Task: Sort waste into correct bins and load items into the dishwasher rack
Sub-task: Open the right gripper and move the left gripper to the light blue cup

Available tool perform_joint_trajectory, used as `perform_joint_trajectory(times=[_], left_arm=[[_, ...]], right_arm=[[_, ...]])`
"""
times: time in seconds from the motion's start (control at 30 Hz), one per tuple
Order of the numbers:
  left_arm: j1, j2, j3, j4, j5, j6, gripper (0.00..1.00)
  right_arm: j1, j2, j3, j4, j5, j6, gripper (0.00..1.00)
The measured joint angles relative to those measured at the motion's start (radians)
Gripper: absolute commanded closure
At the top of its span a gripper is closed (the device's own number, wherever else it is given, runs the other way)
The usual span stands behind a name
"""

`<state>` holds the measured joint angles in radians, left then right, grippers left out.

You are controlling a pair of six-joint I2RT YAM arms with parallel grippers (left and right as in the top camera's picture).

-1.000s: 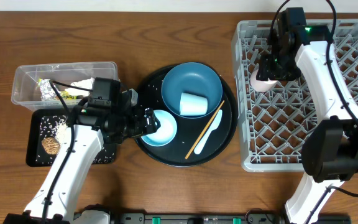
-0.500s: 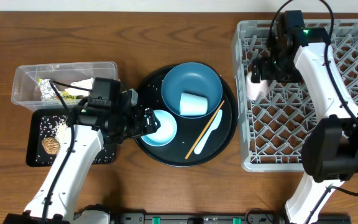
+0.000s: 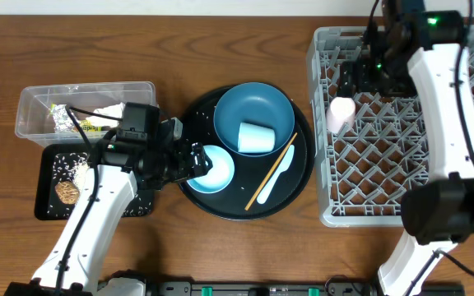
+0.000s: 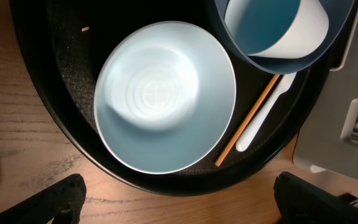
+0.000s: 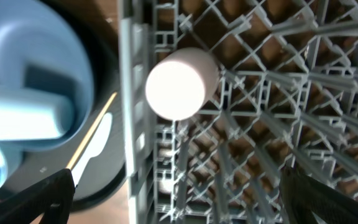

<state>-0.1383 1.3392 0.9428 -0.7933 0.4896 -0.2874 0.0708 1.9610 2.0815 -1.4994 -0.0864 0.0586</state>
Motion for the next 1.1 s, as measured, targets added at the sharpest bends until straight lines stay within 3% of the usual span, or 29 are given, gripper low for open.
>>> perform_joint_trajectory(times=[0.2, 0.43, 0.77, 1.03, 1.1], left_arm=[[0.0, 0.0, 0.0, 0.0, 0.0, 0.0, 0.02], [0.0, 0.0, 0.0, 0.043, 0.0, 0.0, 0.02], [-0.02, 0.0, 0.0, 0.349, 0.14, 0.0, 0.02], [-0.146, 0.035, 0.0, 0.544, 0.182, 0.039, 0.01], [-0.175, 0.071, 0.0, 0.562, 0.18, 0.056, 0.17]], right_arm=[[0.0, -0.062, 0.016, -0.08, -0.05, -0.008, 0.07], [-0.001, -0.066, 0.017, -0.116, -0.063, -0.008, 0.07], [-0.002, -0.066, 0.017, -0.122, -0.064, -0.008, 0.06], [-0.002, -0.066, 0.017, -0.132, -0.064, -0.008, 0.05], [-0.002, -0.066, 0.017, -0.138, -0.064, -0.008, 0.05]])
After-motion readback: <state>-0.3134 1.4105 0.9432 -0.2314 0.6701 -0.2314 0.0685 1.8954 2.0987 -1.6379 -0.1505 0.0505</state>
